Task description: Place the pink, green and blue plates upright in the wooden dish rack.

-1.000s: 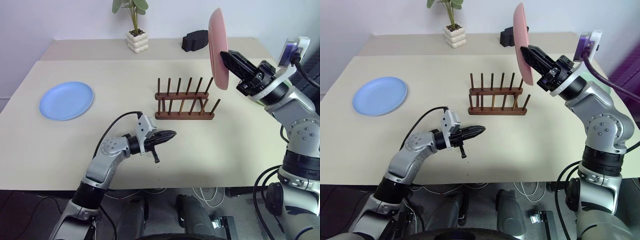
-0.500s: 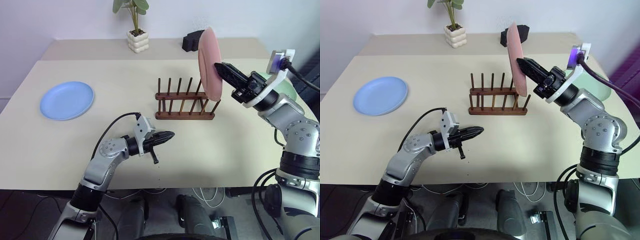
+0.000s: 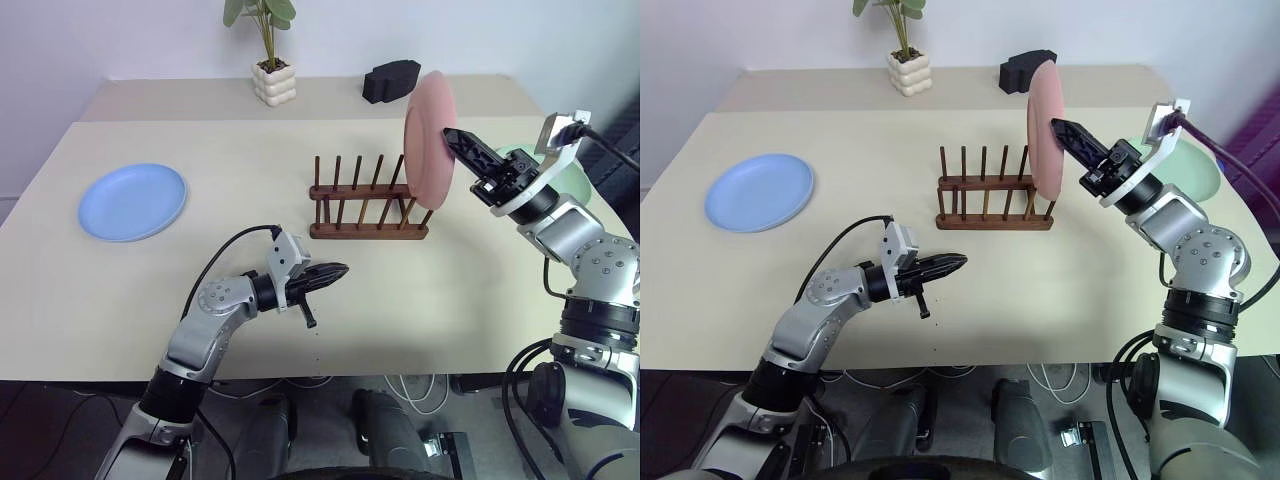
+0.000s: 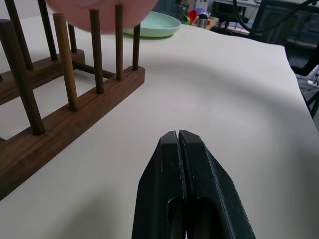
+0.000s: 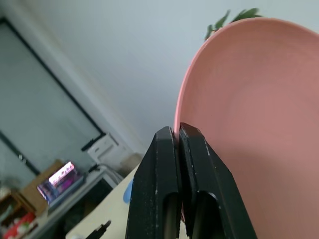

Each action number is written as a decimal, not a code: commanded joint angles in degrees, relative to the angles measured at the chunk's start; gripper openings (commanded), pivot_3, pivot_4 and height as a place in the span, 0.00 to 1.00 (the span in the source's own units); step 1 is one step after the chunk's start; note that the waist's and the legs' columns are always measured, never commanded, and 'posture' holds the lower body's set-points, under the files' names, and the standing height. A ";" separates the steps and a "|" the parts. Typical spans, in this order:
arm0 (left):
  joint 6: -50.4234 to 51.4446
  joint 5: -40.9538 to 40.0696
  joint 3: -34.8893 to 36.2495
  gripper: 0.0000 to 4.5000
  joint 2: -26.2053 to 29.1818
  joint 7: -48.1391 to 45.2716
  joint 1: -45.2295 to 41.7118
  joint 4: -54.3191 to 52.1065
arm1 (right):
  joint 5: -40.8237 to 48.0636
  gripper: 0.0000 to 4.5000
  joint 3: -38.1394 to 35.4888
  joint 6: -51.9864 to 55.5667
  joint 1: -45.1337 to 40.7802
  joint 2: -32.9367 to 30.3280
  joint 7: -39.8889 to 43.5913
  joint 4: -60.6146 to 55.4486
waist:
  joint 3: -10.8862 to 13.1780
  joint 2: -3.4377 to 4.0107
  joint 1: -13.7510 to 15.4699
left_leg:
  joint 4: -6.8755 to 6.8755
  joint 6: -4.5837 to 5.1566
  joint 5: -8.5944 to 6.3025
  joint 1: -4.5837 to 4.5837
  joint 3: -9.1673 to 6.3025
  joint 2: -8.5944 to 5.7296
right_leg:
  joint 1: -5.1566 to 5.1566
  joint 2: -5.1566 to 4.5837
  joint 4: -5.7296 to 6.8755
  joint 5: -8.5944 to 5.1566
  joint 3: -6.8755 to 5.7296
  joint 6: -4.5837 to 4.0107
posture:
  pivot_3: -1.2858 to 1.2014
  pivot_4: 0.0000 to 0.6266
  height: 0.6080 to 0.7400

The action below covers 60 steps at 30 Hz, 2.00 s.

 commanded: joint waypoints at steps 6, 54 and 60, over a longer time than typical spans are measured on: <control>-0.24 -1.07 0.81 0.00 0.04 0.01 -0.15 -2.62 | 3.72 0.00 -3.20 2.31 -1.86 0.35 -0.18 2.40 | 0.00 0.00 0.00 | 0.00 0.00 0.00 0.00 0.00 0.00 | 0.00 0.00 0.00 0.00 0.00 0.00 | 0.52 0.24 0.93; -0.40 -0.29 0.46 0.00 -0.18 0.58 -0.34 -2.05 | -68.87 0.82 22.08 -54.17 -17.78 -13.64 -8.76 63.82 | 0.01 0.04 -0.30 | -0.03 0.00 0.00 -0.06 0.43 -0.10 | -0.13 0.04 -0.03 0.01 0.15 -0.02 | 0.52 0.24 0.93; -0.22 -0.40 0.71 0.00 -0.02 0.74 -0.15 -2.35 | -71.06 0.24 22.16 -54.94 -18.15 -13.63 -11.39 65.53 | 0.01 0.04 -0.32 | -0.03 0.00 0.00 -0.06 0.43 -0.11 | -0.13 0.04 -0.02 0.01 0.16 -0.02 | 0.52 0.24 0.93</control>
